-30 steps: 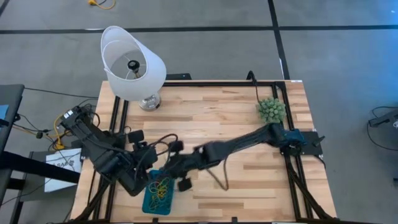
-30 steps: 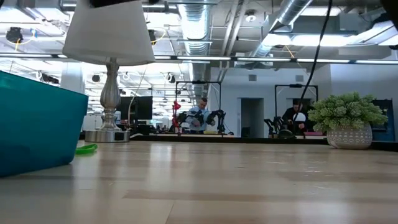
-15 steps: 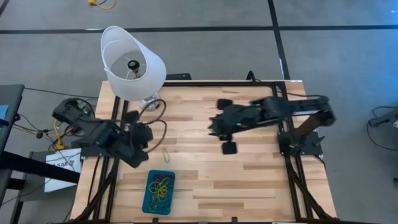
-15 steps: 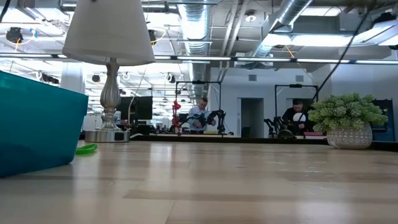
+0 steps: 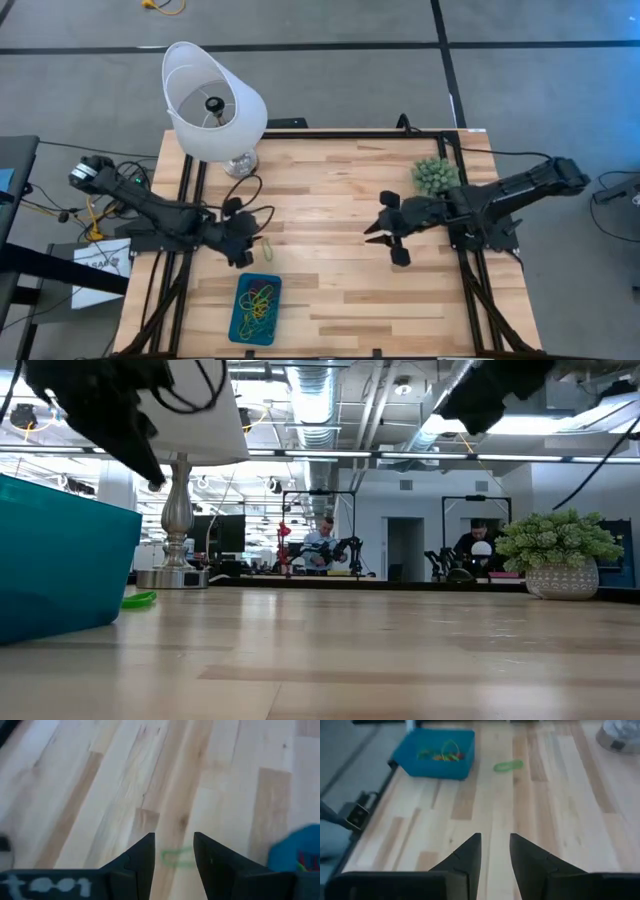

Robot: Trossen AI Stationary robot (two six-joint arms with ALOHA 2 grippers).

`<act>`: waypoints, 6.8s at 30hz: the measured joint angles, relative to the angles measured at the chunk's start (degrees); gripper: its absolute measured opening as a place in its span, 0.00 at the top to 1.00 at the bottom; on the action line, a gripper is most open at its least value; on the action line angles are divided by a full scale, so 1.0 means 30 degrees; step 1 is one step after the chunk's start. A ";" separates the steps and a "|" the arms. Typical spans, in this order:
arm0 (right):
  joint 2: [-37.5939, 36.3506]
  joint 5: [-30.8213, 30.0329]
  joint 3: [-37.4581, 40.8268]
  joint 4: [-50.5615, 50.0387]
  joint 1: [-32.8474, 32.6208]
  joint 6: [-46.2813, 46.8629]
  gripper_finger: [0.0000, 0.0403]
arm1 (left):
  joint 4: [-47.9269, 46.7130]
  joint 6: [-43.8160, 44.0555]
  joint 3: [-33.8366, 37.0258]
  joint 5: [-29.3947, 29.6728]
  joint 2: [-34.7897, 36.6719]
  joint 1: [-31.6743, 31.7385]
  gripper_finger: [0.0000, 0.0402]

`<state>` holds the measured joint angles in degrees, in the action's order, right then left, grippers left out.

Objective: Pick and place items into bin
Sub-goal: Put the green rubber band into the blue bin, then return to Home Position

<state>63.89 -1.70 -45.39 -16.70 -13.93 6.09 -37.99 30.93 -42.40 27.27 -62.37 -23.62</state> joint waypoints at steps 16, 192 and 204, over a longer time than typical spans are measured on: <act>0.0698 0.0053 0.4460 0.6005 -0.0074 0.0024 0.76 | 0.4691 0.0734 0.3964 -0.3981 -0.0481 0.3833 0.69; -2.0878 0.8409 1.5017 0.6859 0.5318 0.0488 0.76 | 1.4016 -1.0979 1.3830 0.2119 2.0480 -0.1841 0.73; -2.0878 0.8409 1.5024 0.6859 0.5318 0.0488 0.76 | 1.4016 -1.0947 1.3830 0.2119 2.0480 -0.1841 0.73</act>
<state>1.26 23.53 -0.32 3.88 2.02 7.55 4.05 -1.91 -0.91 33.63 -0.93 -29.15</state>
